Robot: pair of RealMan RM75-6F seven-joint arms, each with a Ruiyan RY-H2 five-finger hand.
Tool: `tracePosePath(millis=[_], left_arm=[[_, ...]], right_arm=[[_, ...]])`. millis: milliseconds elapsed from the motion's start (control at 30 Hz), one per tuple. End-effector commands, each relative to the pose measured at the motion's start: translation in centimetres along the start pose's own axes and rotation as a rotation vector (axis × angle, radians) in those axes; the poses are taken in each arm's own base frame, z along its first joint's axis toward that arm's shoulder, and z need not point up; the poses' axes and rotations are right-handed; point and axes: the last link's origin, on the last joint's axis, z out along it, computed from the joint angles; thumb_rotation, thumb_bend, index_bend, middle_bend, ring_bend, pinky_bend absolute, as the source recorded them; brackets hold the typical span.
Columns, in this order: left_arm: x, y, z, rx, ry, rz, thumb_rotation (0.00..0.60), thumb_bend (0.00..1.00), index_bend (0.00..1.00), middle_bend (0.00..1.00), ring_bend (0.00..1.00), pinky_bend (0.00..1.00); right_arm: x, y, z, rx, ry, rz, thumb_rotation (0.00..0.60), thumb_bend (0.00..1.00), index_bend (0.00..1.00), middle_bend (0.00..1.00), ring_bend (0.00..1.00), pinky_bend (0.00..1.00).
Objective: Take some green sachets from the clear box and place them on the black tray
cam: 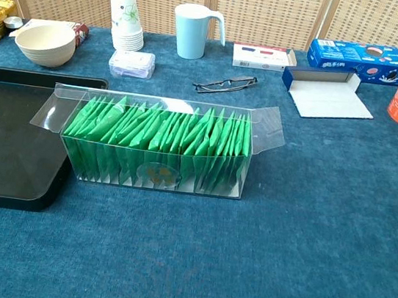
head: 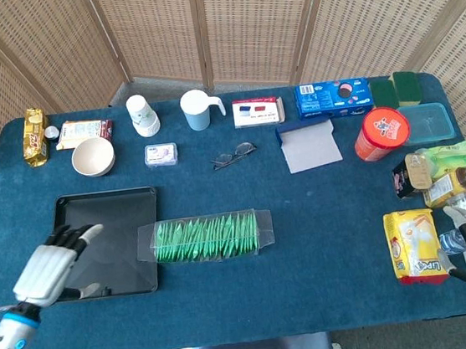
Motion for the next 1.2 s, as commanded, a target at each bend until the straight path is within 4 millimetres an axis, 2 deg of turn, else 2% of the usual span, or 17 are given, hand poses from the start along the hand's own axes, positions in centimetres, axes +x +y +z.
tracePosePath(millis=[33,167,267,467,633,833,933,1067,1200], left_arm=[[-0.5,1.7,3.3,-0.079,-0.033,-0.017,0.527,0.07,0.11,0.16,0.19,0.09],[-0.6,2.7,5.3,-0.122,-0.048,-0.019,0.523,0.07,0.11,0.16,0.19,0.09],[-0.4,5.2,8.3,-0.201,-0.051,-0.034,0.523,0.07,0.11,0.16,0.19,0.09],[0.2,8.1,11.2,-0.261,-0.041,-0.07,0.525,0.07,0.11,0.16,0.19,0.09],[0.0,10.1,12.6,-0.296,-0.051,-0.083,0.521,0.07,0.11,0.16,0.19,0.09],[-0.2,11.4,13.2,-0.311,-0.058,-0.098,0.519,0.08,0.14,0.17,0.21,0.09],[-0.2,11.7,13.4,-0.309,-0.05,-0.103,0.521,0.15,0.19,0.19,0.22,0.09],[-0.3,12.1,14.1,-0.288,-0.031,-0.129,0.519,0.27,0.2,0.2,0.24,0.13],[-0.5,12.3,14.4,-0.276,-0.028,-0.136,0.518,0.3,0.22,0.21,0.24,0.15]], right_arm=[[-0.1,0.0,-0.1,-0.009,0.0,-0.001,0.503,0.39,0.14,0.22,0.25,0.28],[-0.1,-0.2,-0.1,-0.015,0.005,-0.002,0.505,0.39,0.14,0.22,0.25,0.28],[0.0,-0.4,-0.1,-0.023,0.01,-0.004,0.505,0.39,0.15,0.22,0.25,0.28],[-0.1,-0.6,-0.3,-0.038,0.007,-0.003,0.504,0.39,0.15,0.22,0.25,0.28],[0.0,-0.4,-0.5,-0.05,0.014,0.003,0.503,0.39,0.15,0.22,0.25,0.28],[0.1,-0.1,-0.6,-0.059,0.015,0.008,0.504,0.39,0.15,0.22,0.25,0.28],[0.0,0.1,-0.7,-0.063,0.014,0.01,0.504,0.39,0.15,0.22,0.25,0.28],[-0.1,0.3,-0.9,-0.067,0.01,0.018,0.504,0.39,0.15,0.22,0.25,0.28],[-0.2,0.3,-0.9,-0.07,0.006,0.022,0.503,0.39,0.15,0.22,0.25,0.28]])
